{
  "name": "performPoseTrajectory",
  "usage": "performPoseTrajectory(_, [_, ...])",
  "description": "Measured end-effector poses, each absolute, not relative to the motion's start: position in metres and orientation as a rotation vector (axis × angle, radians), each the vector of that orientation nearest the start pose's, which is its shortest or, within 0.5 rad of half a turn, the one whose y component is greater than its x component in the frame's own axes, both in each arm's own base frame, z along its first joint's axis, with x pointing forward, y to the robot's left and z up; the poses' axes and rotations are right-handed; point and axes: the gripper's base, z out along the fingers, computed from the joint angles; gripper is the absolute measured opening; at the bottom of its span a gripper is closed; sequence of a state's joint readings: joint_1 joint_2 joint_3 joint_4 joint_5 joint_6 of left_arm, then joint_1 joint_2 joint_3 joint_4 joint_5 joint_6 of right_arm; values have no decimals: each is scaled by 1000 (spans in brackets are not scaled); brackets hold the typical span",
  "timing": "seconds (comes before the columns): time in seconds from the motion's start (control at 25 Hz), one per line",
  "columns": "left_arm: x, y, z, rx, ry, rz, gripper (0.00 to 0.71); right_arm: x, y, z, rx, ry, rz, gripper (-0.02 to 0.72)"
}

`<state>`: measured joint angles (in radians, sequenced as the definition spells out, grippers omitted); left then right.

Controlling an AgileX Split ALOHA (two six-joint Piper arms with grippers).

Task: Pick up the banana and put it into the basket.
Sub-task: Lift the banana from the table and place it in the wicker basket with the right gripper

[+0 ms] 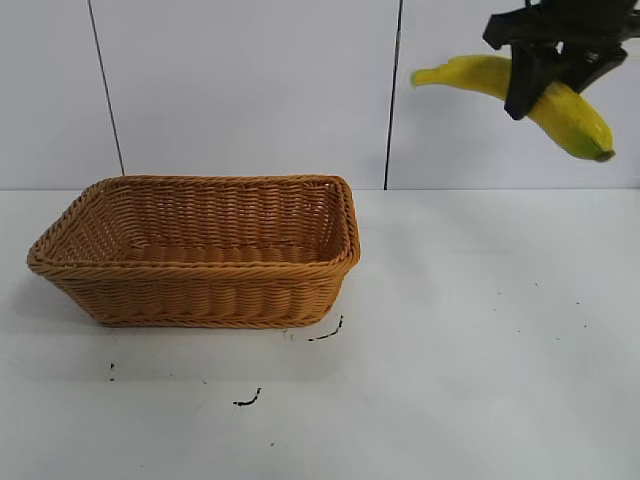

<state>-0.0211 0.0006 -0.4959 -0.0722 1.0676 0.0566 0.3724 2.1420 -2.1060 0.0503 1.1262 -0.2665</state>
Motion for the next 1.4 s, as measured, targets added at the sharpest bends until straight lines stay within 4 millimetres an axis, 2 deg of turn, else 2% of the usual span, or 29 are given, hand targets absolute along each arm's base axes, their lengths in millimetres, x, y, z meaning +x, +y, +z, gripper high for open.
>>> performPoseTrajectory(0.08, [-5,-6,276,83,2053,-65,690,442,215,295,-932,2435,122,297])
performPoseTrajectory(0.24, [-5,-6,276,83,2053,-65,690,437,280,279,-1179,2224,110,297])
performPoseTrajectory(0.36, [-5,-6,276,83,2053,-65,690,431,313,261,-1344,2076,31,297])
performPoseTrajectory(0.48, [-5,-6,276,83,2053,-65,690,430,331,242,-1454,1962,-69,297])
performPoseTrajectory(0.6, [-5,-6,276,83,2053,-65,690,434,339,224,-1479,1921,-96,297])
performPoseTrajectory(0.84, [-5,-6,276,83,2053,-65,690,441,342,189,-1523,1930,-133,297])
performPoseTrajectory(1.12, [-5,-6,276,83,2053,-66,690,446,334,146,-1557,2018,-139,297])
performPoseTrajectory(1.24, [-5,-6,276,83,2053,-66,690,445,333,139,-1556,2039,-138,297])
performPoseTrajectory(1.4, [-5,-6,276,83,2053,-66,690,446,334,140,-1543,2027,-135,306])
